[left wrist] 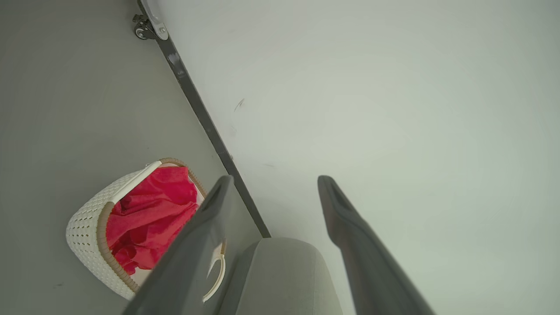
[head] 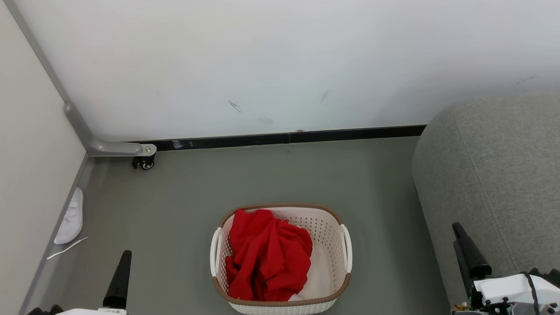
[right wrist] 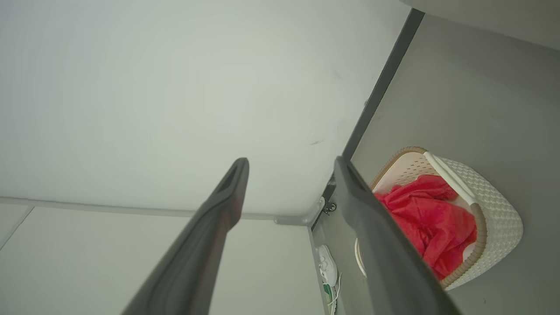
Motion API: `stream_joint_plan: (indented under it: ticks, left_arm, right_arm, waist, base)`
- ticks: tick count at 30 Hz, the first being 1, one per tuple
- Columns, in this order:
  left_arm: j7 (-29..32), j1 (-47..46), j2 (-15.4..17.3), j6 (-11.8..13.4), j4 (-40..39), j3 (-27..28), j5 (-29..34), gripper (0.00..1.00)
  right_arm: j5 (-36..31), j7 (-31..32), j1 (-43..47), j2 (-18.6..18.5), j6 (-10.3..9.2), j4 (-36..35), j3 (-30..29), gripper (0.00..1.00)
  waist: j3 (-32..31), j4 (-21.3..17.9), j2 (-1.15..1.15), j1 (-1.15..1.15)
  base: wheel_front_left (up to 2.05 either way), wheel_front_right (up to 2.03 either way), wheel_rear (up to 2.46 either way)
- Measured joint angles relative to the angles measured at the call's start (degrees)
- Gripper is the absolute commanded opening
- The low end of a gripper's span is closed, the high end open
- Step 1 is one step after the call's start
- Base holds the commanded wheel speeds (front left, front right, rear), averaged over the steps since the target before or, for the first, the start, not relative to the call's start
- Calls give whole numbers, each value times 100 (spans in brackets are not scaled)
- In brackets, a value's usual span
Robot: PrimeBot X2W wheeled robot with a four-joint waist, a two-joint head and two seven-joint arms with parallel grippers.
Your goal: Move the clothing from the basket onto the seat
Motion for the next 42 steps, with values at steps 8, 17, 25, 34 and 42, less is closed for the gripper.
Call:
stream_joint_plan:
  ticks: [8,17,25,34,42]
  left_arm:
    - [-259,4,264,0,-29,-246,619,100]
    - [-530,49,494,-1,38,-488,1355,100]
    - [-713,58,730,35,151,-703,2217,100]
    - [-910,76,1015,196,229,-977,3261,100]
    - [-1079,76,1185,337,203,-1114,4105,100]
  right_arm:
    - [-826,-189,4,-44,1,-119,37,100]
    - [-1909,-377,7,-160,1,-276,204,100]
    - [-2978,-542,31,-332,5,-401,316,100]
    - [-4088,-734,128,-427,7,-564,375,100]
    - [-5044,-899,133,-563,7,-567,392,100]
  waist:
    - [-65,-12,0,26]
    - [-116,-39,0,19]
    - [-132,-34,0,-20]
    - [-105,-35,0,-55]
    - [-76,-59,0,-64]
  base:
    - [0,0,0]
    - [0,0,0]
    - [0,0,0]
    - [0,0,0]
    - [0,0,0]
